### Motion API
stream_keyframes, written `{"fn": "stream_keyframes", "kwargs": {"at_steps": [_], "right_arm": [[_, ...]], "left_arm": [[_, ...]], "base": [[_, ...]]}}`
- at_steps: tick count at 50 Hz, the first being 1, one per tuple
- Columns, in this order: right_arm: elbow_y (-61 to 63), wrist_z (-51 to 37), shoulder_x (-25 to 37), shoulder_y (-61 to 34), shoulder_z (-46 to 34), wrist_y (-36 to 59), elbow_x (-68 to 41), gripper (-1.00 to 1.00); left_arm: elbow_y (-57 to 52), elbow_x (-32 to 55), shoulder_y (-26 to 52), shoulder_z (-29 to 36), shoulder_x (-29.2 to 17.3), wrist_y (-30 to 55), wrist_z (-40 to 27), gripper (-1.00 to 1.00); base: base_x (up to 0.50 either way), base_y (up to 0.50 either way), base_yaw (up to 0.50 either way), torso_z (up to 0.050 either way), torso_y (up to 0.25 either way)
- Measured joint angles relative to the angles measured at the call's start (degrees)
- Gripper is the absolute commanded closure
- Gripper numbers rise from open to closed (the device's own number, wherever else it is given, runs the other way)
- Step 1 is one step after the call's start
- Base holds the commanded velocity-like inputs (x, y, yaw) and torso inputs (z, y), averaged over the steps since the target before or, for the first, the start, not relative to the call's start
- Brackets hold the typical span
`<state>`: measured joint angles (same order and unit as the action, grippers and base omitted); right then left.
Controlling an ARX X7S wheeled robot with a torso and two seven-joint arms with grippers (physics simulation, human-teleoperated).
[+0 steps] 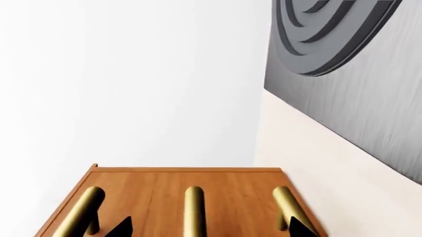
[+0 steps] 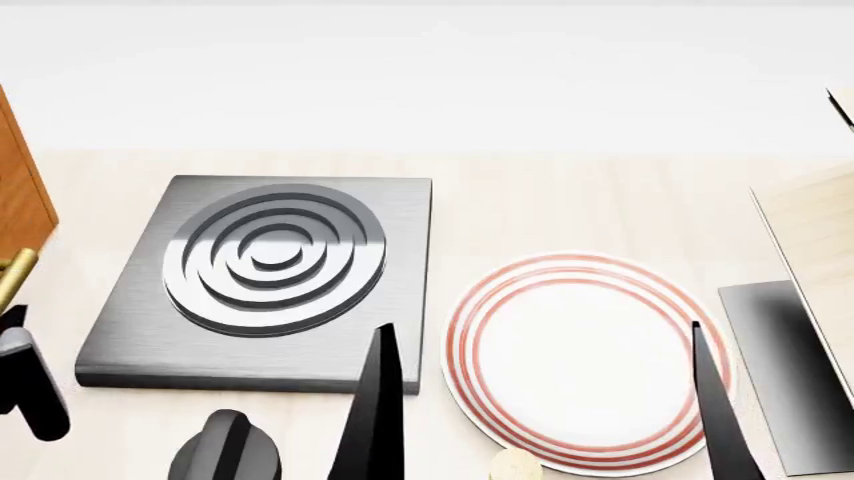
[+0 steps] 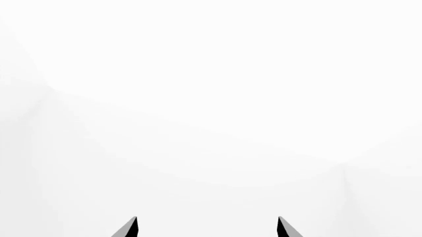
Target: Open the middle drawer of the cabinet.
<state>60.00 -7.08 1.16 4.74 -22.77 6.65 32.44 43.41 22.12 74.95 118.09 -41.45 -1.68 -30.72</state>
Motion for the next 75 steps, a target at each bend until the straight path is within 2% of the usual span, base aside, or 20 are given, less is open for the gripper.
{"fn": "stream_keyframes", "kwargs": {"at_steps": [9,23,32,53,75], "right_arm": [[0.0,0.01,0.0,0.09,-0.03,-0.05,0.05,-1.0],[0.0,0.07,0.0,0.37,-0.11,-0.17,0.12,-1.0],[0.0,0.15,0.0,0.37,-0.22,-0.12,0.21,-1.0],[0.0,0.3,0.0,0.16,-0.55,0.15,0.36,-1.0],[0.0,0.38,0.0,0.19,-0.67,0.32,0.41,-1.0]], "left_arm": [[4.95,0.27,-1.43,-0.58,1.48,-1.77,0.95,-1.0],[21.02,0.98,-4.82,-2.67,6.8,-9.33,4.02,-1.0],[26.95,1.19,-5.62,-4.08,8.71,-11.89,5.31,-1.0],[30.78,-0.16,-6.9,-6.94,9.84,-12.41,6.44,-1.0],[31.4,-5.27,-7.95,-13.3,9.96,-10.86,7.5,-1.0]], "base": [[0.0,0.0,0.0,0.0,0.0],[0.0,0.0,0.0,0.0,0.0],[0.0,0.0,0.0,0.0,0.0],[0.0,0.0,0.0,0.0,0.0],[0.0,0.0,0.0,0.0,0.0]]}}
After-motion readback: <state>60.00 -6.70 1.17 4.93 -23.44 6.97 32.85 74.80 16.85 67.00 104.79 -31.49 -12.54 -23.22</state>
